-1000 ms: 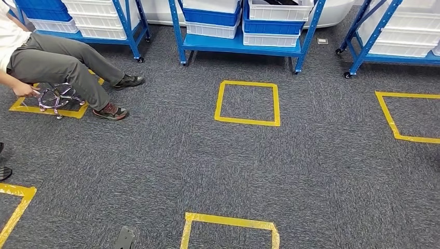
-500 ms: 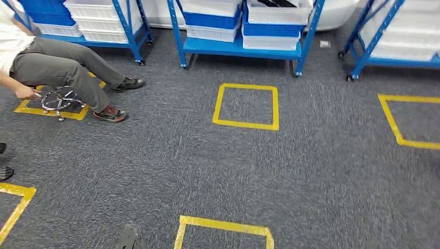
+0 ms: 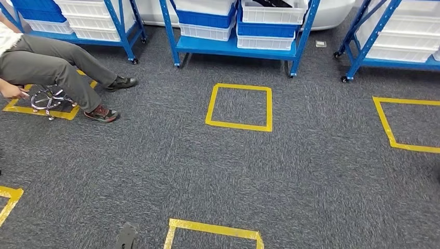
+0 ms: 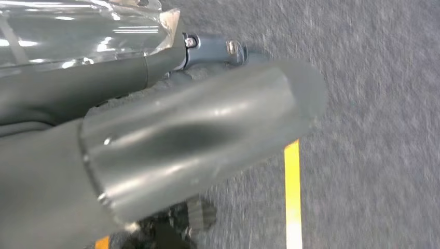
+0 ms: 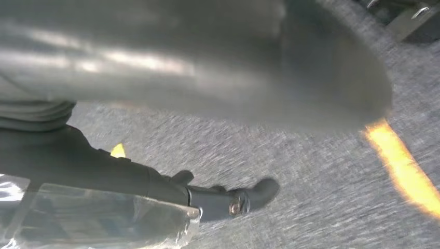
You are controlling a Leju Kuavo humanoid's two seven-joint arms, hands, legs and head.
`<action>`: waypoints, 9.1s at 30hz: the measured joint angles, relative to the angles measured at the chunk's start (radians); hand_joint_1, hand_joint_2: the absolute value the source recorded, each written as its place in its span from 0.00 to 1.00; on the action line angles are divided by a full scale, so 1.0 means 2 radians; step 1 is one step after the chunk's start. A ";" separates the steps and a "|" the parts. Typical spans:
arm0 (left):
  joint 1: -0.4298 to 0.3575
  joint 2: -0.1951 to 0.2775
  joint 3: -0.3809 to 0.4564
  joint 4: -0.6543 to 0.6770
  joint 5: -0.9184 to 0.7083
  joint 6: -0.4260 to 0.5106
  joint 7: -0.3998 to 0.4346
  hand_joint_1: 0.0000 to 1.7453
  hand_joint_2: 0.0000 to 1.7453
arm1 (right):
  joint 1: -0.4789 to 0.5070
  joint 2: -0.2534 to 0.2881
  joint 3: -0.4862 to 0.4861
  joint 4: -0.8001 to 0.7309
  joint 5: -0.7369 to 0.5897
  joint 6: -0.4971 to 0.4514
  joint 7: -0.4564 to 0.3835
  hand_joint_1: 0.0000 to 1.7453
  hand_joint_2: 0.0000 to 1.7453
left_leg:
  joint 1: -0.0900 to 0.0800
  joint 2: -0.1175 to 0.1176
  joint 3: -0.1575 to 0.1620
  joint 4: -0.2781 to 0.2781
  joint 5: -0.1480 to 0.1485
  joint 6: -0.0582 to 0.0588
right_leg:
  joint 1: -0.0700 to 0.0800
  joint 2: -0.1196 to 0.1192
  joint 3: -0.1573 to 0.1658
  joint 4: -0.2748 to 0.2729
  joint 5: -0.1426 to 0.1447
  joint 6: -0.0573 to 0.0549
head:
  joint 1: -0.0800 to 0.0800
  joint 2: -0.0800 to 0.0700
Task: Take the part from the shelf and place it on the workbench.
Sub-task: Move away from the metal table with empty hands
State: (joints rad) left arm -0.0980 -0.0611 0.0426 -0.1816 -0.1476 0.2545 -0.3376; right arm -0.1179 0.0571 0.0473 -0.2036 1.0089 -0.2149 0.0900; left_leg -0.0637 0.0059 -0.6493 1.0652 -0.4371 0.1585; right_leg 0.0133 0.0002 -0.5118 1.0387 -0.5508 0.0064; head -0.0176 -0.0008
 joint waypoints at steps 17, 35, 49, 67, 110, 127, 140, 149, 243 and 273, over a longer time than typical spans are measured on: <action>-0.001 -0.005 0.001 -0.002 0.001 -0.001 -0.001 0.00 0.00 | -0.005 -0.009 -0.004 0.000 0.012 0.001 0.006 0.00 0.00 | 0.020 -0.013 0.046 -0.022 -0.028 -0.052 | -0.018 0.002 -0.031 0.000 0.031 0.014 | -0.003 0.000; -0.001 -0.004 0.002 -0.003 0.000 -0.001 -0.002 0.00 0.00 | -0.010 -0.010 -0.005 0.000 0.016 0.000 0.007 0.00 0.00 | 0.033 -0.005 0.038 -0.036 -0.006 -0.056 | -0.020 0.000 -0.027 0.020 0.004 0.017 | -0.008 0.000; 0.000 -0.005 0.005 -0.003 0.003 -0.002 -0.008 0.00 0.00 | -0.009 -0.012 -0.006 0.000 0.022 0.002 0.007 0.00 0.00 | 0.017 -0.010 0.046 -0.023 -0.029 -0.057 | -0.015 0.000 -0.022 -0.021 0.041 -0.004 | -0.007 0.000; 0.004 -0.006 0.011 -0.003 0.004 -0.006 -0.011 0.00 0.00 | -0.011 -0.012 -0.009 0.000 0.022 0.007 0.006 0.00 0.00 | 0.038 -0.004 0.039 -0.034 -0.012 -0.058 | -0.023 -0.001 -0.043 0.054 -0.010 0.020 | -0.009 0.000; 0.001 -0.011 0.017 -0.004 -0.005 -0.011 -0.007 0.00 0.00 | -0.004 -0.019 -0.018 0.000 0.034 0.003 0.007 0.00 0.00 | 0.032 -0.007 0.106 -0.029 -0.067 -0.067 | -0.014 -0.004 -0.024 -0.009 0.029 0.001 | -0.007 0.000; 0.006 -0.009 0.017 -0.003 -0.010 -0.011 -0.004 0.00 0.00 | 0.004 -0.017 -0.022 0.002 0.032 0.002 0.006 0.00 0.00 | 0.025 -0.010 0.021 -0.033 0.008 -0.044 | -0.012 0.007 0.037 0.019 -0.006 0.016 | -0.007 0.000; 0.002 -0.012 0.017 -0.004 -0.014 -0.011 0.000 0.00 0.00 | 0.010 -0.022 -0.025 0.004 0.045 0.008 0.007 0.00 0.00 | 0.030 -0.015 0.130 -0.058 -0.064 -0.063 | -0.015 -0.003 -0.069 -0.020 0.043 0.019 | -0.005 0.000; 0.001 -0.013 0.017 -0.004 -0.014 -0.011 -0.003 0.00 0.00 | 0.010 -0.023 -0.026 0.003 0.043 0.006 0.006 0.00 0.00 | 0.035 -0.006 0.013 0.061 -0.139 -0.071 | -0.010 0.000 -0.004 -0.016 0.030 -0.011 | -0.007 0.000; -0.004 -0.012 0.037 -0.007 -0.031 0.009 -0.011 0.00 0.00 | -0.005 -0.019 -0.060 0.004 0.060 0.023 0.022 0.00 0.00 | 0.035 -0.001 -0.003 0.011 -0.010 -0.068 | -0.017 0.008 0.010 -0.022 0.017 -0.001 | -0.001 0.000; -0.006 -0.014 0.039 -0.007 -0.034 0.015 -0.002 0.00 0.00 | -0.007 -0.021 -0.072 0.004 0.048 0.036 0.025 0.00 0.00 | 0.041 -0.004 -0.009 0.035 -0.063 -0.079 | -0.021 0.006 0.010 -0.014 0.013 -0.003 | -0.004 0.000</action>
State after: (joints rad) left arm -0.1096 -0.0886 0.1213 -0.1952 -0.2155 0.2838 -0.3426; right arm -0.1318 0.0148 -0.0969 -0.1949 1.1058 -0.1427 0.1396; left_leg 0.0185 -0.0011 -0.6663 1.1347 -0.5626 0.0006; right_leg -0.0278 0.0127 -0.4915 1.0100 -0.5249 0.0007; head -0.0260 -0.0009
